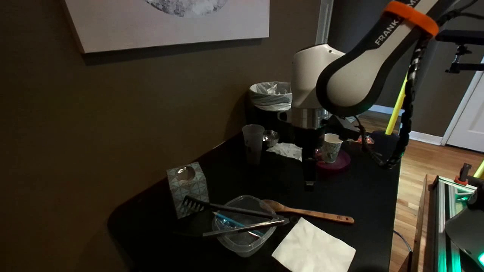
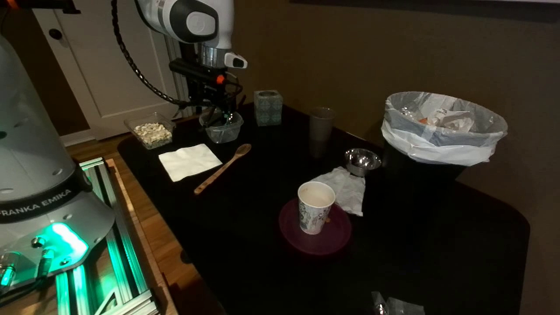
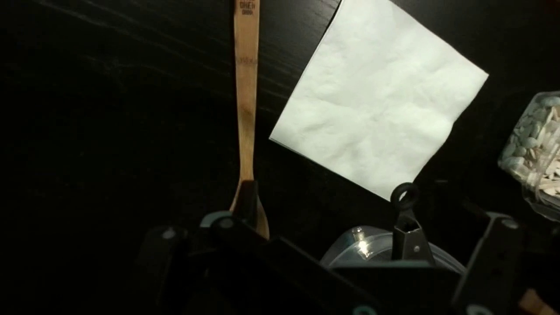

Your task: Put the wooden spoon on the bowl

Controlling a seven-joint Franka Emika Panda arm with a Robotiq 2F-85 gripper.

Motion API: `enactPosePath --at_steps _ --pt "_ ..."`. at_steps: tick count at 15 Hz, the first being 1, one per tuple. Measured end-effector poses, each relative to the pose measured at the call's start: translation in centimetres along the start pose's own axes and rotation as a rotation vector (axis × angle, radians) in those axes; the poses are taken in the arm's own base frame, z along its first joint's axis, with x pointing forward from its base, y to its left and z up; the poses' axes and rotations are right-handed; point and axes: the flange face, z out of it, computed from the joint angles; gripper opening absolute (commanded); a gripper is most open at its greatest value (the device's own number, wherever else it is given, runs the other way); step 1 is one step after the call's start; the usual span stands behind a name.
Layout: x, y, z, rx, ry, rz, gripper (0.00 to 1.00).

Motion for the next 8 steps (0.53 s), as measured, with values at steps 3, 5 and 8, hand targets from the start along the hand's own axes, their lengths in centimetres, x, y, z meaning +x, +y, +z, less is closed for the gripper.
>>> enactPosePath --at_steps 3,5,8 --pt "0.3 0.0 -0.1 -0.016 0.023 -0.008 1.00" --pt "0.4 0.3 0.7 -0.046 0.064 -0.019 1.00" --pt "0.1 0.7 3.6 -0.079 0.080 -0.027 1.00"
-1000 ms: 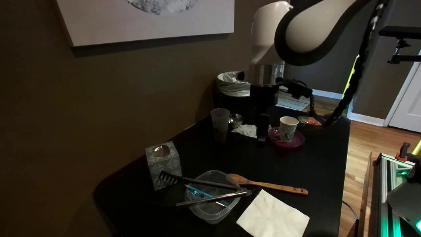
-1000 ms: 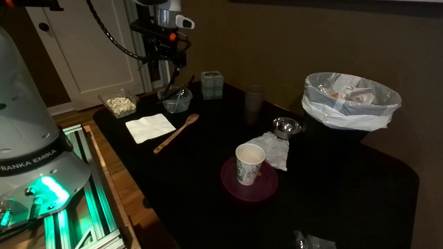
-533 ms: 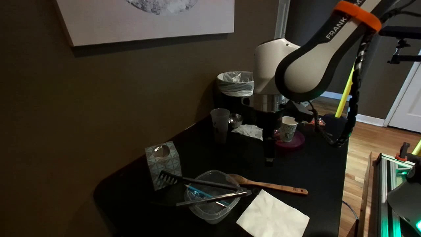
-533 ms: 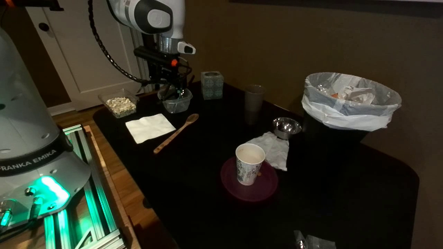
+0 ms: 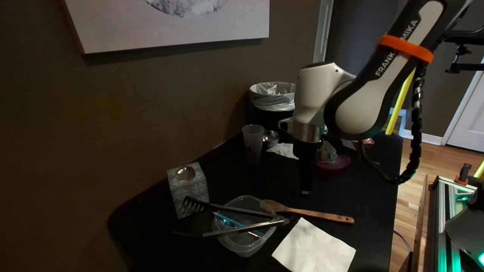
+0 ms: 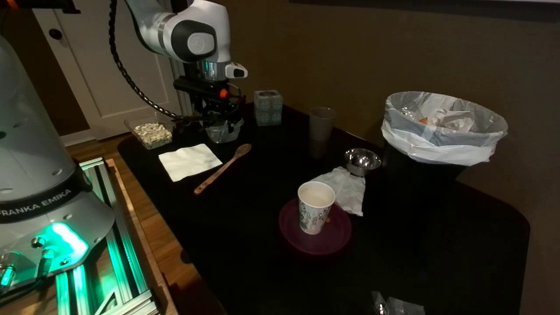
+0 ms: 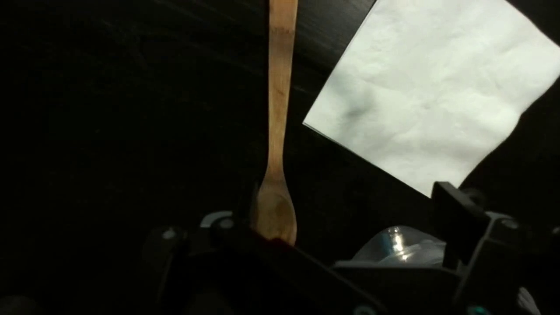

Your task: Put the wooden spoon on the bowl

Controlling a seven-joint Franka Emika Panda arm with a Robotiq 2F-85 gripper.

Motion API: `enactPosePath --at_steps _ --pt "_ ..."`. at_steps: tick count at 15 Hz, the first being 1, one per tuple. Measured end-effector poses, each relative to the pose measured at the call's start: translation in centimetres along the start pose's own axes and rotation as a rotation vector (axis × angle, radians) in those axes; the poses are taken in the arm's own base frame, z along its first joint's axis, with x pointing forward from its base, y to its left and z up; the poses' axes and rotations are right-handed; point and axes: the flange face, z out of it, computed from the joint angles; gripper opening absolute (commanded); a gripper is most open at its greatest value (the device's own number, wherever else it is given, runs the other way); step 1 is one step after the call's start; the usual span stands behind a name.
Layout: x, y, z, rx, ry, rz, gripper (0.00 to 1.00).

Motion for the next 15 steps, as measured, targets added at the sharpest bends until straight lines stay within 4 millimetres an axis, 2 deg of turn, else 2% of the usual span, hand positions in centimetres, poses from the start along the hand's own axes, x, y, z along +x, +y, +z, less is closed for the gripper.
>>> enactPosePath --at_steps 5,8,10,11,12,15 --pt "-0.8 0.2 4.7 -0.054 -0.023 0.016 1.00" --pt "-0.3 0.3 6.8 -0.062 -0.016 0.039 0.99" --pt "0.2 0.4 8.1 -0.054 -0.016 0.050 0.92" --pt "0.5 0.3 8.8 -0.049 -0.020 0.053 0.81" --pt "0.7 0.4 9.6 -0.044 -0.026 0.054 0.78" --pt "1.3 0.7 11.6 -0.030 -0.045 0.072 0.57"
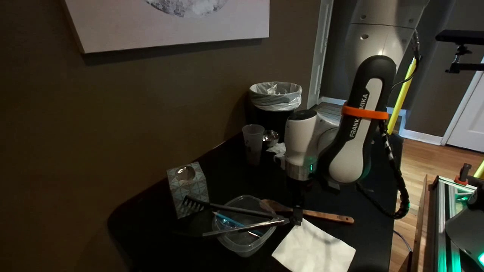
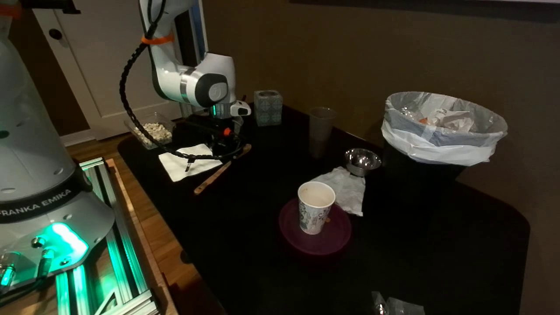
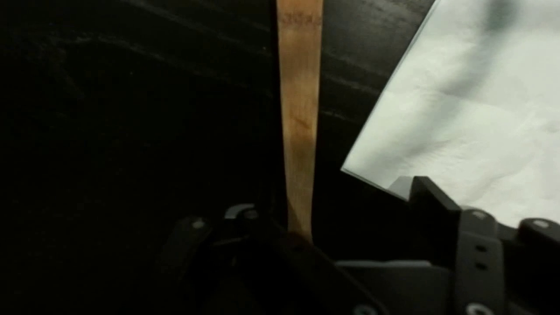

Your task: Put the wooden spoon on the bowl

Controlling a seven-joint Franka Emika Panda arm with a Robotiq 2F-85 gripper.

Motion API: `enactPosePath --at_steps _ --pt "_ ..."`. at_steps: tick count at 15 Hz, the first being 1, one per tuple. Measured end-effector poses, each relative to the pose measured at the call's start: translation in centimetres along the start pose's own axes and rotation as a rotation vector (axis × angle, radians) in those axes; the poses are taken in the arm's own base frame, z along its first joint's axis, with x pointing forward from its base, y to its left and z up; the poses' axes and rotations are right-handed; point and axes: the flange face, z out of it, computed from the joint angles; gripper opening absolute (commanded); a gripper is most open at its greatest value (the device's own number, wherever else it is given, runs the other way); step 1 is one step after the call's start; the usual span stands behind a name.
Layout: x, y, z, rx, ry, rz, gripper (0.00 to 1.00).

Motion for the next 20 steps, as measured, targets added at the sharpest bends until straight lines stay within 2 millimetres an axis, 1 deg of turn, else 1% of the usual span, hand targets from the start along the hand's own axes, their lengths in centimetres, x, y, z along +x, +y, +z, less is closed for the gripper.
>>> enactPosePath --at_steps 2,4,5,7,8,9,11,13,14,15,16,17,18,19,20 --pt "0.5 0.4 0.9 0.006 -0.006 0.018 0.51" --pt "1.0 1.0 0.7 0.008 0.004 0.036 0.55" --pt "1.2 1.1 0.6 0.010 0.010 0.043 0.55" --pt "1.7 1.4 0.5 0.012 0.018 0.053 0.70" --pt "1.8 1.4 0.5 0.014 0.021 0.056 0.72" --pt "1.8 1.4 0.5 0.016 0.021 0.057 0.77" --pt "1.9 1.3 0.6 0.021 0.020 0.059 0.83" --pt "1.8 1.4 0.8 0.026 0.017 0.065 0.74" --pt "1.8 1.5 0.8 0.028 0.017 0.072 0.75" --pt "1.8 1.7 0.8 0.033 0.019 0.084 0.69" --pt "1.8 1.9 0.7 0.040 0.022 0.100 0.71" --pt "1.9 2.1 0.7 0.049 0.024 0.120 0.63" --pt "1.9 2.3 0.6 0.057 0.026 0.139 0.60" --pt "1.9 2.6 0.6 0.064 0.029 0.158 0.52" --pt "2.0 2.8 0.5 0.068 0.031 0.170 0.42"
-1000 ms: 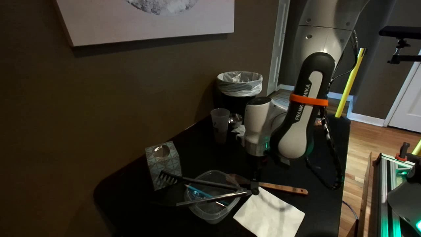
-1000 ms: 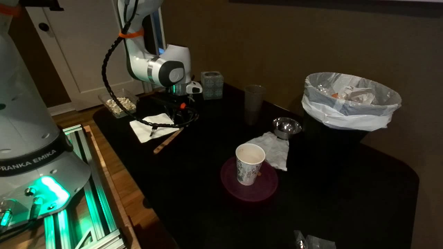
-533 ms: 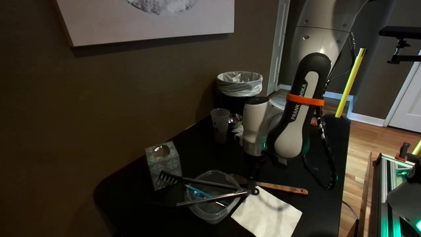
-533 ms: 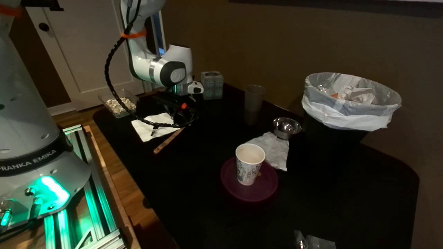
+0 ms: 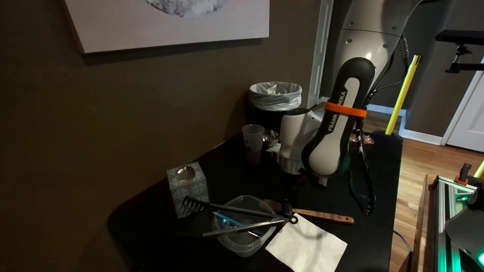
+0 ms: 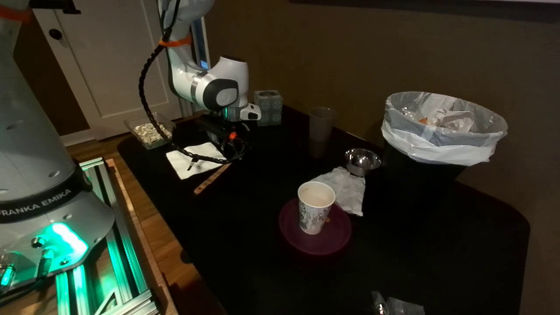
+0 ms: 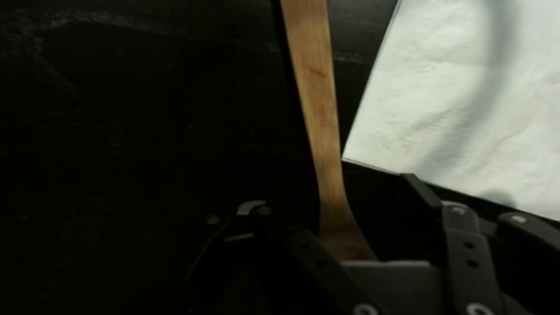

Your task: Put the wooden spoon on the bowl

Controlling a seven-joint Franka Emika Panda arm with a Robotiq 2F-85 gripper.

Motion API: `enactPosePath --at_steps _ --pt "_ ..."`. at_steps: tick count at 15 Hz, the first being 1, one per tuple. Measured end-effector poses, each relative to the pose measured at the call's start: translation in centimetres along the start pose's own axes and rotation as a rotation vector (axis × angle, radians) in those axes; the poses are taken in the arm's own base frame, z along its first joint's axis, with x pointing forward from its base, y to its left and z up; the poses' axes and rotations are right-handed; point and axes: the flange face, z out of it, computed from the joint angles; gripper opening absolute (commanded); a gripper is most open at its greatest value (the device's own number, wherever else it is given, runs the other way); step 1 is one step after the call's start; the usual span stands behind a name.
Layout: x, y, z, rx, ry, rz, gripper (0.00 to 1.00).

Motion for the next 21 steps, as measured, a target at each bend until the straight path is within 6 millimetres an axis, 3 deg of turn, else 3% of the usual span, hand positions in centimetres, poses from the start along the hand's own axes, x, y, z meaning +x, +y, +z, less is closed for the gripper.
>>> enactPosePath --at_steps 1,5,11,15,17,19,21 --pt "0.1 0.3 -0.1 0.001 0.002 0.009 0.27" --pt "0.2 1.2 -0.2 0.002 0.009 0.033 0.01" --pt "0.5 1.2 -1.5 0.010 0.031 0.055 0.05" --pt "0.7 1.5 -6.9 -0.032 0.109 0.039 0.05" --pt "0.6 0.6 -10.2 -0.050 0.120 0.004 0.05" --pt "0.6 -1.6 -13.4 -0.074 0.111 -0.074 0.05" --pt "0.4 -5.2 -16.4 -0.098 0.095 -0.181 0.05"
